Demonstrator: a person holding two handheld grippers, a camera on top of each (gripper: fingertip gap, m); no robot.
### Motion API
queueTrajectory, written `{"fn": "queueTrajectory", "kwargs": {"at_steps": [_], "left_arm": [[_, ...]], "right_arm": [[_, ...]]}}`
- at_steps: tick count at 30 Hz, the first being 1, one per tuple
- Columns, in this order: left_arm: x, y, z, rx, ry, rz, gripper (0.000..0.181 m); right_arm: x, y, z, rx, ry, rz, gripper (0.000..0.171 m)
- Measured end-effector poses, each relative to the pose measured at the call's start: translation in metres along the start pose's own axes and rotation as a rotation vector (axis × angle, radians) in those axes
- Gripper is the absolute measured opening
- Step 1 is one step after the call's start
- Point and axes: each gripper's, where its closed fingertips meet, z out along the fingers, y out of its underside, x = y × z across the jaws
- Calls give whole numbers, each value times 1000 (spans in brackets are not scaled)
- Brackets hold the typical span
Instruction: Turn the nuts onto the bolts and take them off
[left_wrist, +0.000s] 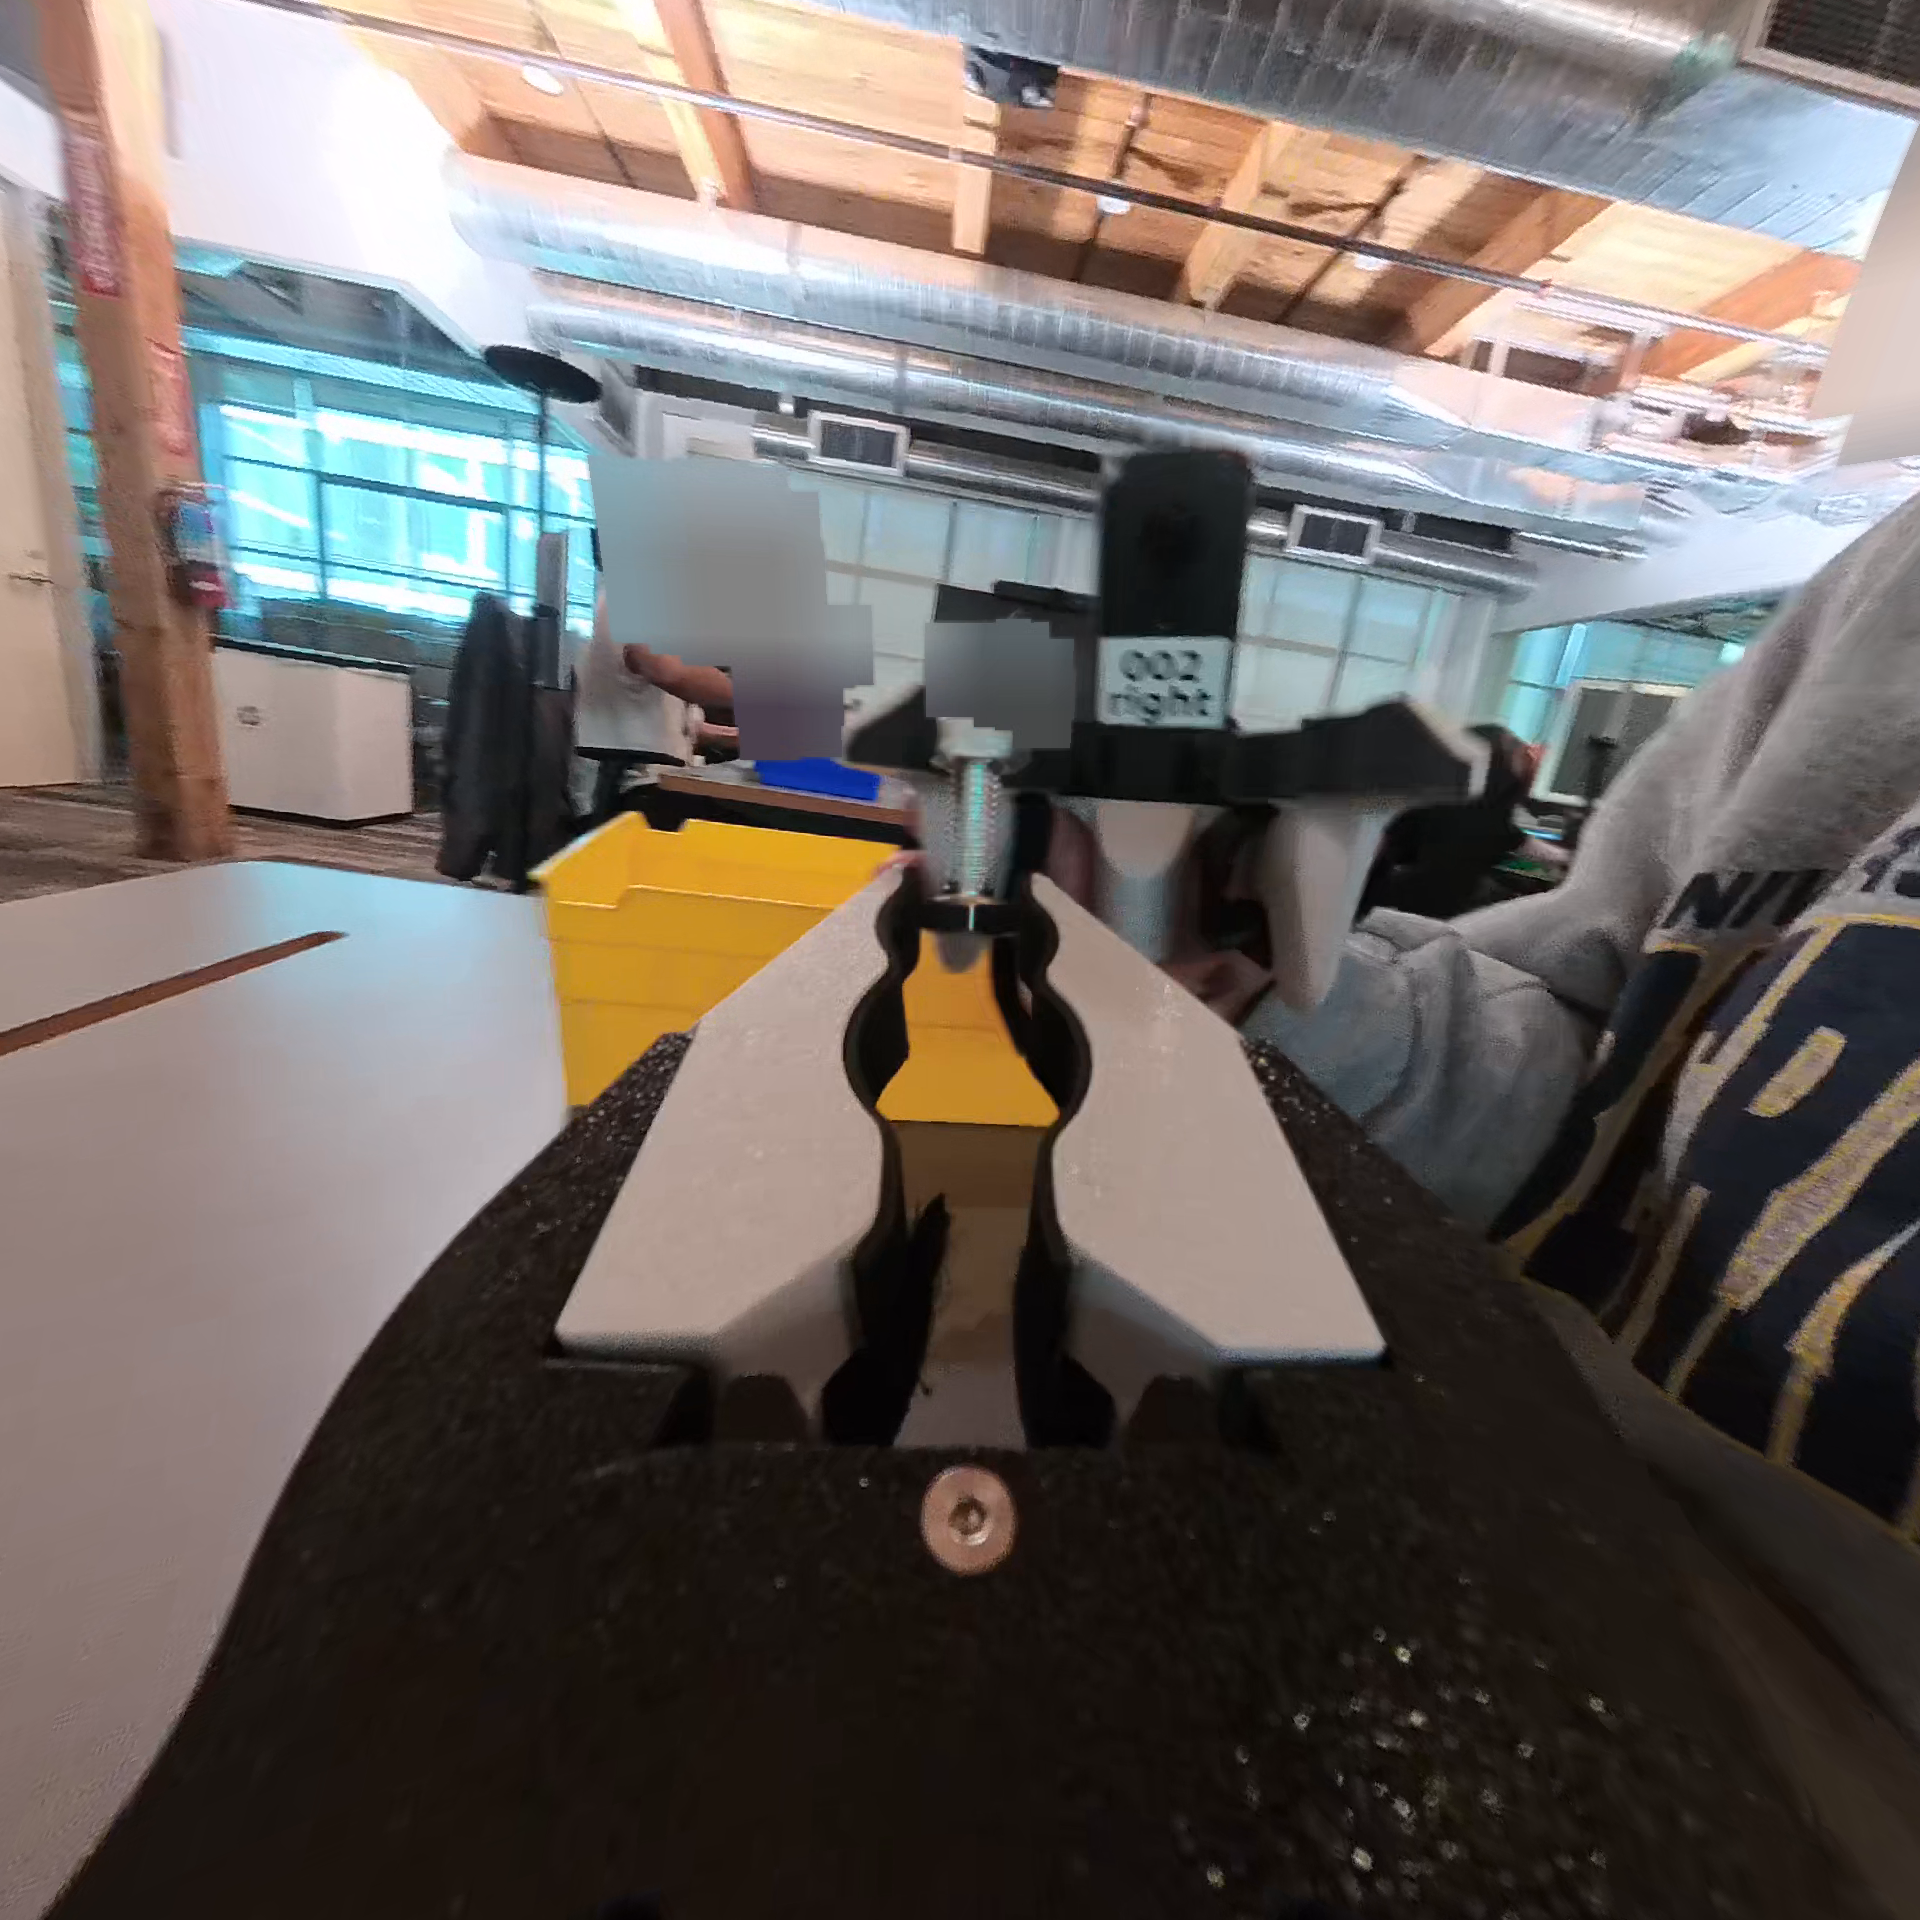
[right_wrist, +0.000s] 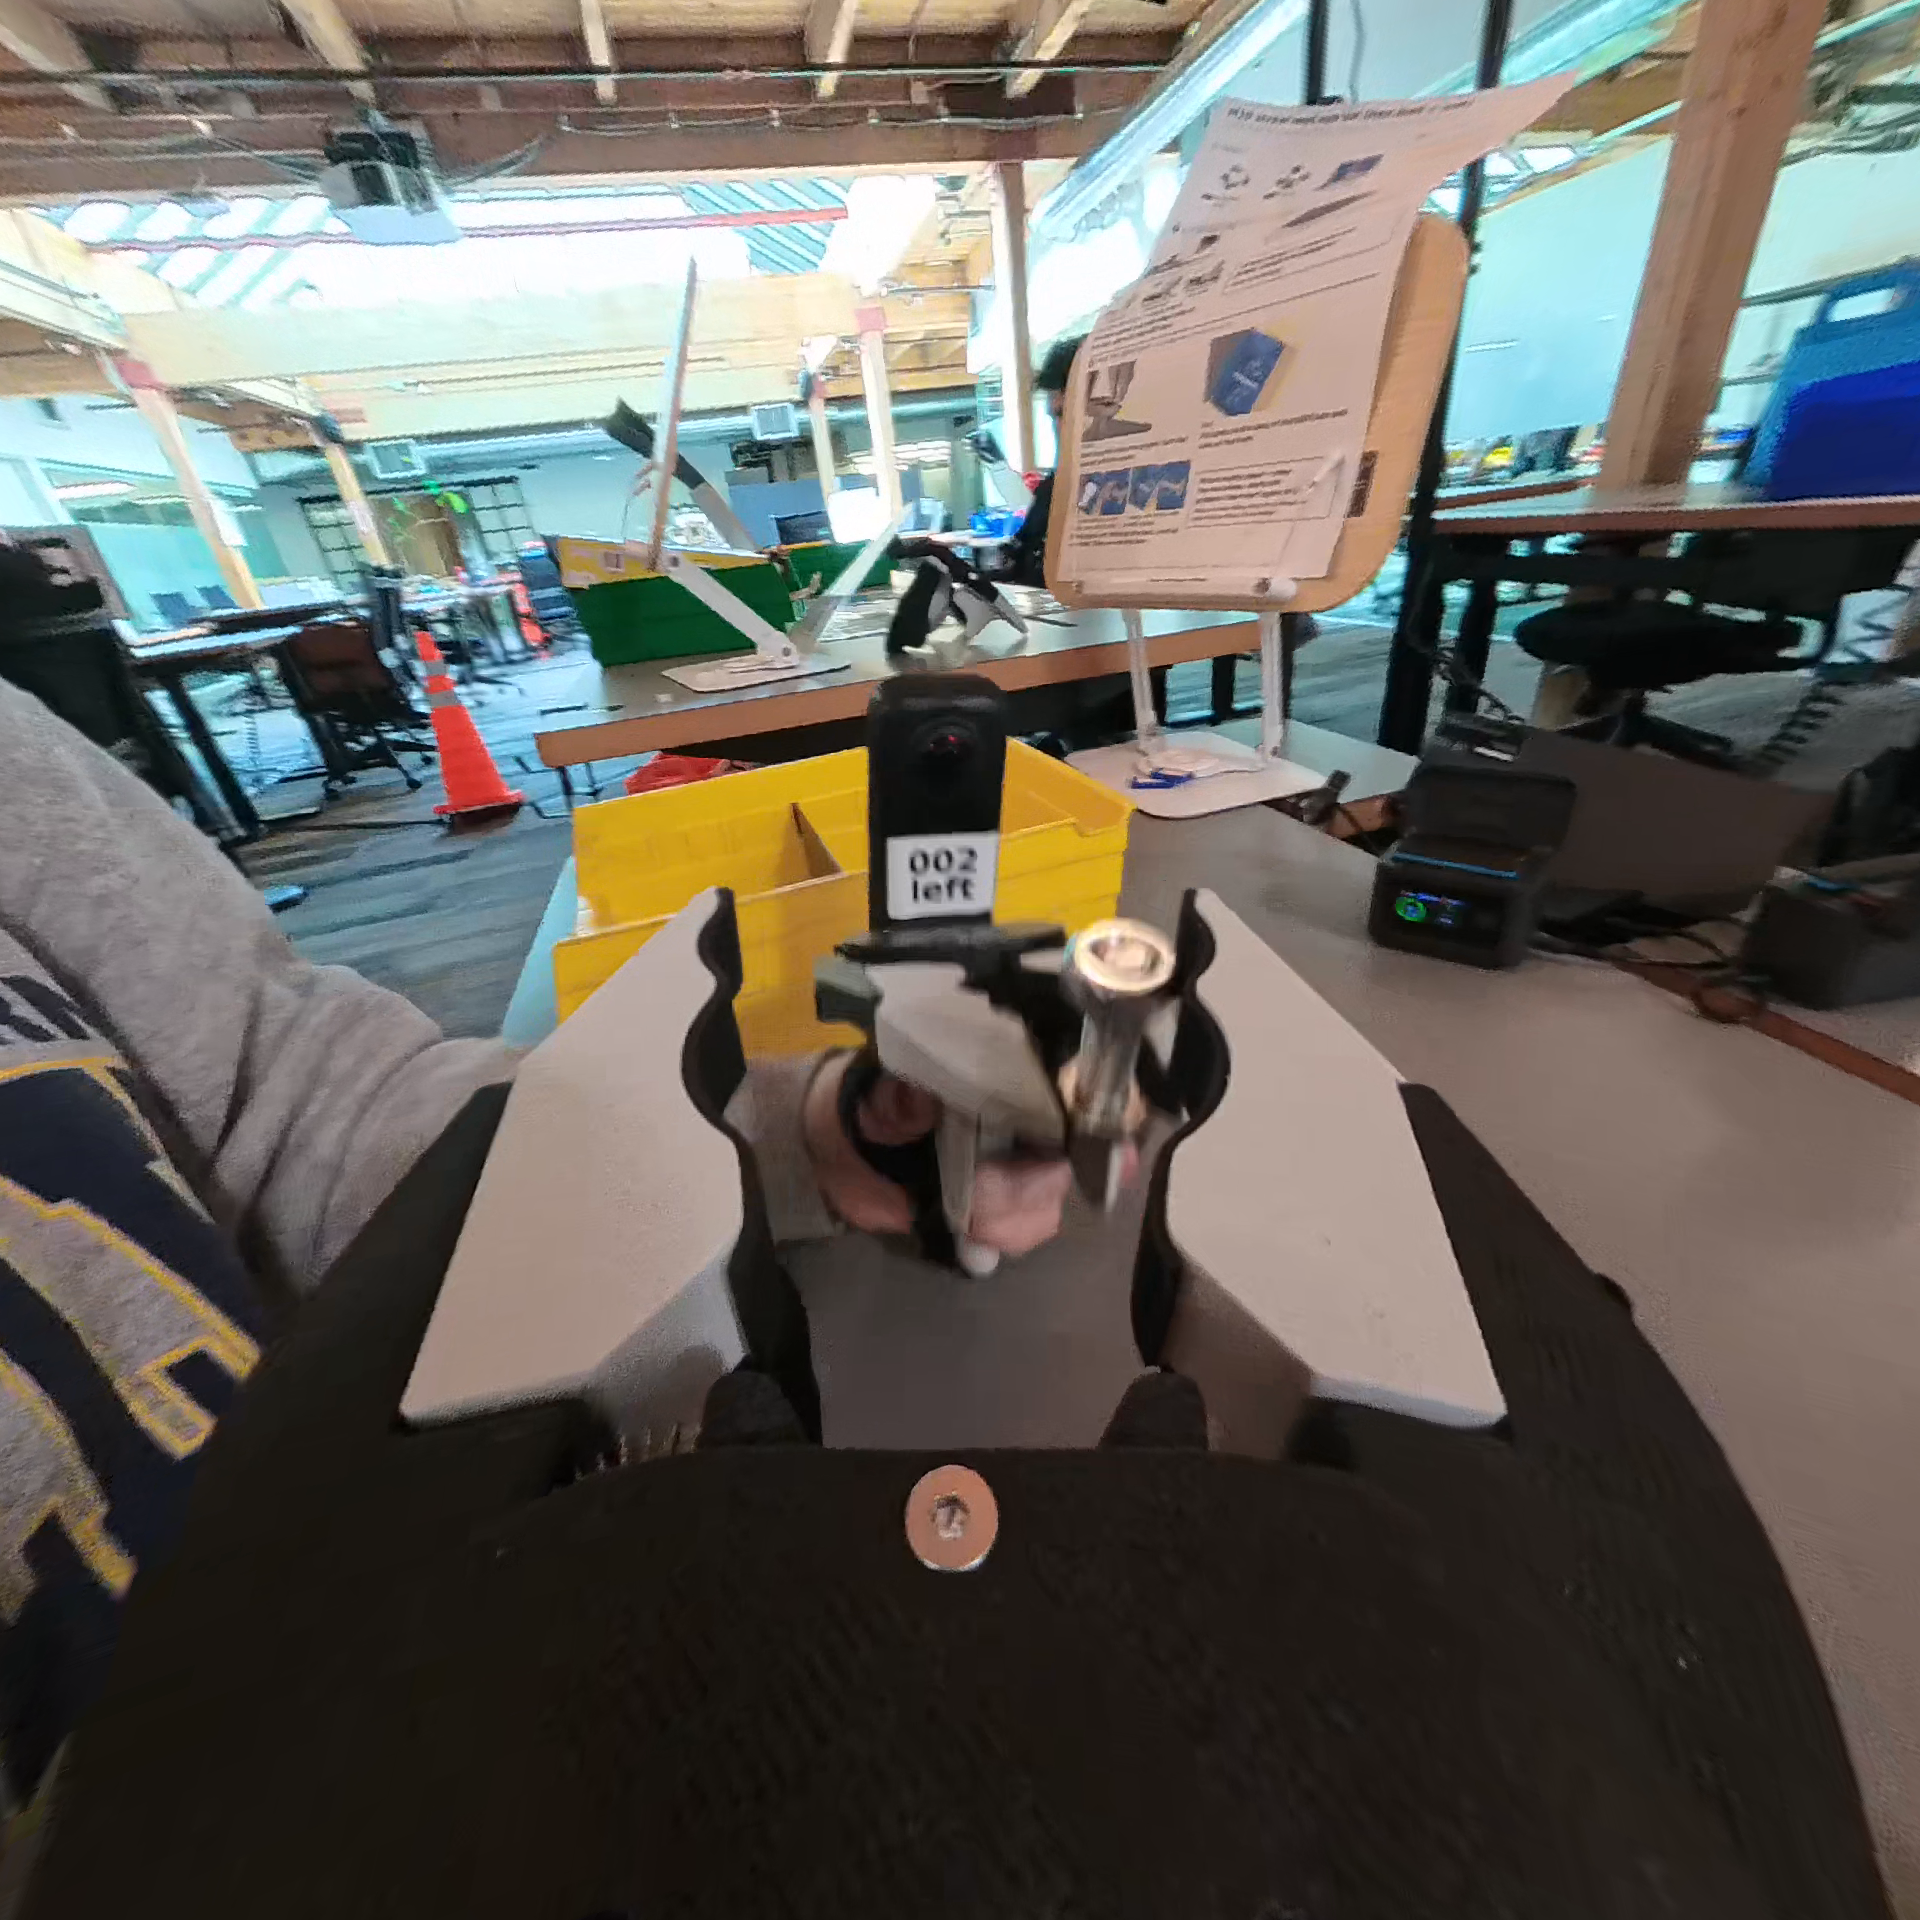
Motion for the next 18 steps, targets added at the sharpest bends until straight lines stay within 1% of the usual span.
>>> {"fn": "queueTrajectory", "kwargs": {"at_steps": [1, 2, 3, 5, 7, 9, 11, 13, 14, 15, 17, 18], "left_arm": [[-8, -6, -7, 19, -40, -2, 16], [-15, -11, -13, 43, -74, -8, 15], [-17, -13, -17, 45, -76, -5, 15], [-9, -10, -11, 29, -33, -12, 15], [8, 0, 3, -6, 61, -30, 15], [17, 7, 11, -30, 99, -42, 15], [14, 6, 9, -30, 79, -29, 15], [2, -3, -3, -6, 26, -5, 15], [-7, -11, -11, 24, -24, -7, 15], [-11, -17, -18, 47, -45, -4, 15], [-9, -19, -20, 49, -32, 3, 15], [-4, -16, -16, 38, -2, -7, 15]], "right_arm": [[0, 3, -8, -8, 21, -25, 83], [0, 4, -17, -9, 35, -53, 73], [3, 3, -23, 2, 62, -63, 68], [13, -3, -24, 24, 84, -45, 72], [13, -2, -12, 3, 52, -38, 82], [5, 3, 2, -22, -2, -39, 83], [-8, 3, 6, -19, -51, -11, 81], [-9, 6, -5, -18, -29, 2, 88], [-7, 9, -14, -9, -11, -11, 86], [-5, 11, -20, 11, 3, -18, 75], [7, 12, -25, 34, 33, 6, 76], [9, 9, -20, 49, 30, 15, 80]]}}
